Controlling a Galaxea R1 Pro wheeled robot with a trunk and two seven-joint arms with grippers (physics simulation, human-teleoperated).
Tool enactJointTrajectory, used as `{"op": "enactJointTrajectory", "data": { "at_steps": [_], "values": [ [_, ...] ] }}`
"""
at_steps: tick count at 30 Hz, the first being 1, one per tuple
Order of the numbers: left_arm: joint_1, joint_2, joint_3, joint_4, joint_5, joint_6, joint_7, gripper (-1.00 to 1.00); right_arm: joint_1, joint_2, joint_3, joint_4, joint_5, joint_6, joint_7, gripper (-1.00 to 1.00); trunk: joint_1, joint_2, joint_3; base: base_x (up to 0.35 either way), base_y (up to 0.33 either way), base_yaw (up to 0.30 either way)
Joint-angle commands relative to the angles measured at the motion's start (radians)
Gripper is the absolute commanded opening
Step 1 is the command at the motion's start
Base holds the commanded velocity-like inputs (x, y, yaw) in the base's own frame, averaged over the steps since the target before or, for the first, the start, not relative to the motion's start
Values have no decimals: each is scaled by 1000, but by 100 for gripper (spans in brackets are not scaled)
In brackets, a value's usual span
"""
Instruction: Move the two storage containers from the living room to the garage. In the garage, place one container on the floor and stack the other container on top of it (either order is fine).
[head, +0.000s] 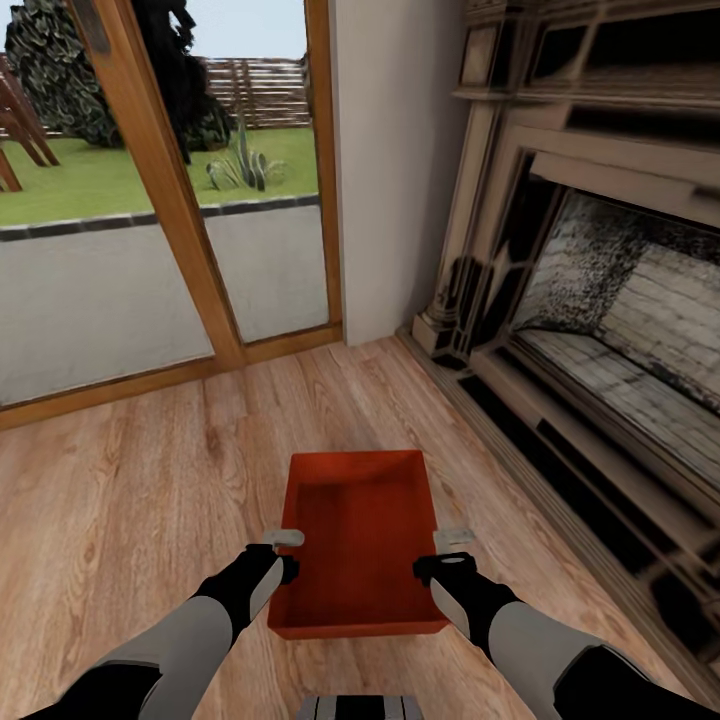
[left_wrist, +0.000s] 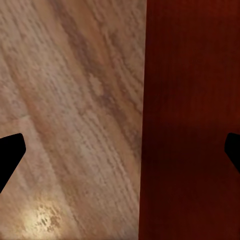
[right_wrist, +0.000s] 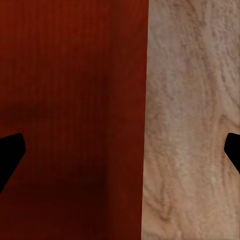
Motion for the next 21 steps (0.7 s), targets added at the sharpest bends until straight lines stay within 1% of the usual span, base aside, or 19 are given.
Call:
{"op": "enactJointTrajectory", "data": {
  "at_steps": [1, 9, 16, 21],
  "values": [
    [0, 0, -1, -2, 5, 5, 5, 100, -1, -1, 9, -2, -6, 6, -6, 100, 0, -1, -1, 0, 0, 0],
    [0, 0, -1, -2, 5, 5, 4, 100, -1, -2, 9, -2, -4, 5, -6, 100, 0, -1, -1, 0, 0, 0],
    [0, 0, -1, -2, 5, 5, 4, 100, -1, -18, 9, -2, -5, 6, -6, 100, 0, -1, -1, 0, 0, 0],
    [0, 0, -1, -2, 5, 5, 5, 100, -1, -20, 9, -2, -5, 7, -6, 100, 19, -36, -16, 0, 0, 0]
  ]
}}
